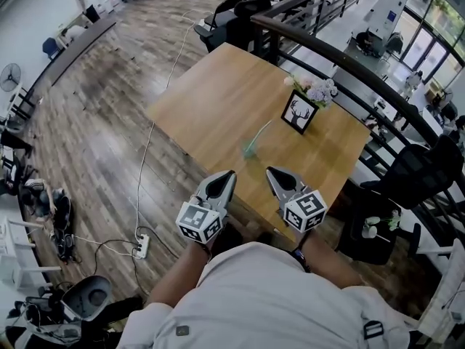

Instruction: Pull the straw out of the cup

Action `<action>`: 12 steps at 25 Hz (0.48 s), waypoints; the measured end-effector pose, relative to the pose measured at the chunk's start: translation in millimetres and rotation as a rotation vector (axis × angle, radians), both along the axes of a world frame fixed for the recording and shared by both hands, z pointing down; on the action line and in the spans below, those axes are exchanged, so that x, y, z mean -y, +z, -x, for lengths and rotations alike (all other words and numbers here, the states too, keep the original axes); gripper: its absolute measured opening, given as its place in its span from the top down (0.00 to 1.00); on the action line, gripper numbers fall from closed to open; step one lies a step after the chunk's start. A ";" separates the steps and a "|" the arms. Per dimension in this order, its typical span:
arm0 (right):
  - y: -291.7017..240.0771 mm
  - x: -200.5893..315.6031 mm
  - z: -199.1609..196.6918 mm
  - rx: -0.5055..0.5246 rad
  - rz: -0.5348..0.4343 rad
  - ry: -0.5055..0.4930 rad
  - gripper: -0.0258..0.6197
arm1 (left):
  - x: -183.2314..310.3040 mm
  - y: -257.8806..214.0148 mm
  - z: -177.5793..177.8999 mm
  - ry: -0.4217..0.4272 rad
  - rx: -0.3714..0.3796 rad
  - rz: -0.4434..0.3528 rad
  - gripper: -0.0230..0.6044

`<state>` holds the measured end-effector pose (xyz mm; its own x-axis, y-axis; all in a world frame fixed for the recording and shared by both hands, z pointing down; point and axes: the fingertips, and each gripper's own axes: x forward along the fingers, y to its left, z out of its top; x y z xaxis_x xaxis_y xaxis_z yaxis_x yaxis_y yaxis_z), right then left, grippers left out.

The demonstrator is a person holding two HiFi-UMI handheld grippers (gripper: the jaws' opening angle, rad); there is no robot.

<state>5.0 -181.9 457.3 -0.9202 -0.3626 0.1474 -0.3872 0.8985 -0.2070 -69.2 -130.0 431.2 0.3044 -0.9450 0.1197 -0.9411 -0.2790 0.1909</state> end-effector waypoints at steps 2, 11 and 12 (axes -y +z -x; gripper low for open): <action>5.2 11.2 3.2 -0.004 0.010 0.013 0.94 | 10.9 6.3 4.3 0.008 -0.005 0.013 0.96; 29.4 63.7 38.9 -0.047 0.058 0.102 0.91 | 74.9 24.3 35.2 0.117 -0.021 0.052 0.96; 33.2 70.9 44.1 -0.053 0.067 0.108 0.91 | 84.3 26.6 40.2 0.127 -0.020 0.059 0.96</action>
<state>-39.2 -252.8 490.5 -0.8665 -0.4471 0.2220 -0.4932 0.8355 -0.2423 -109.3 -214.3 457.8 0.4244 -0.8900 0.1667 -0.8946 -0.3837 0.2290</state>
